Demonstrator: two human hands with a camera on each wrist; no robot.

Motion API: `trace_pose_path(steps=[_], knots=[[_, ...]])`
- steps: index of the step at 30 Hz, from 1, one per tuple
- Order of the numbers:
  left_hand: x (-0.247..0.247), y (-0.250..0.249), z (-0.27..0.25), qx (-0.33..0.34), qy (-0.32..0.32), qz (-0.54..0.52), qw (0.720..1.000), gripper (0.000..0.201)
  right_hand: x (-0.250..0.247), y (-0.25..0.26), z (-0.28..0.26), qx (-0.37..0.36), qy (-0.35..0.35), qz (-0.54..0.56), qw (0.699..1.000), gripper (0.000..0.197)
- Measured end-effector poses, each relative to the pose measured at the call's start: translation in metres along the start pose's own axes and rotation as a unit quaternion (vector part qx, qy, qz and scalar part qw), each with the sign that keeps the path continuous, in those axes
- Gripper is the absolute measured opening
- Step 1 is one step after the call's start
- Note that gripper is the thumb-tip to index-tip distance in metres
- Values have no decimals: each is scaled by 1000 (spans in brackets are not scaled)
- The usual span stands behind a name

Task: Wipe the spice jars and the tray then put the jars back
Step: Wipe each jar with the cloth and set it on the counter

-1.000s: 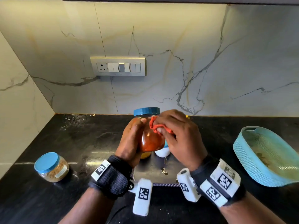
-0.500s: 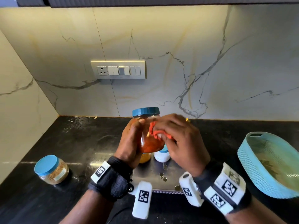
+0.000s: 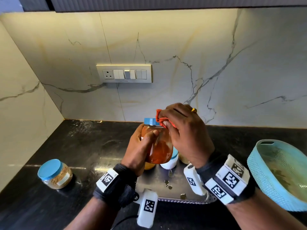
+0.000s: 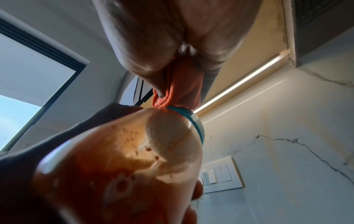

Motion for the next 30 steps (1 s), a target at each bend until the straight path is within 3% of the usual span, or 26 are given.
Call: trace_pose_path(steps=[2,8,11,14,19,23,26,28,30], knots=[[0,0,0,0,5,-2,1000,53,2,-1,-11,0,-3,21,1000,18],[-3,-4,2,-8,-2,-59,998,68,18,-2,-48,0,32,103,994,16],[-4,-6,3,-17,-5,-91,996,72,28,4,-67,-25,59,87,994,13],[7,-3,2,-23,11,-106,994,82,21,-1,-65,-23,33,67,997,17],[23,-2,3,-19,42,-140,989,69,-2,-23,-30,40,-40,102,993,15],[20,-9,5,-27,66,-196,978,51,12,3,-47,-10,7,75,997,15],[9,-7,2,-43,47,-213,975,73,30,24,-68,-64,54,21,996,16],[6,-11,2,-33,41,-202,978,90,32,18,-69,-64,46,46,996,16],[4,-20,3,-10,42,-195,980,77,23,5,-60,-37,12,105,994,12]])
Point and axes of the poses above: each hand's wrist, its own z-axis towards the middle knuckle, its own x-axis out of the palm, y = z × x, the point moved 8 cm from there along z, towards the middle knuckle, and after that the axes turned 15 degrees about y, right-handed, at the moved point
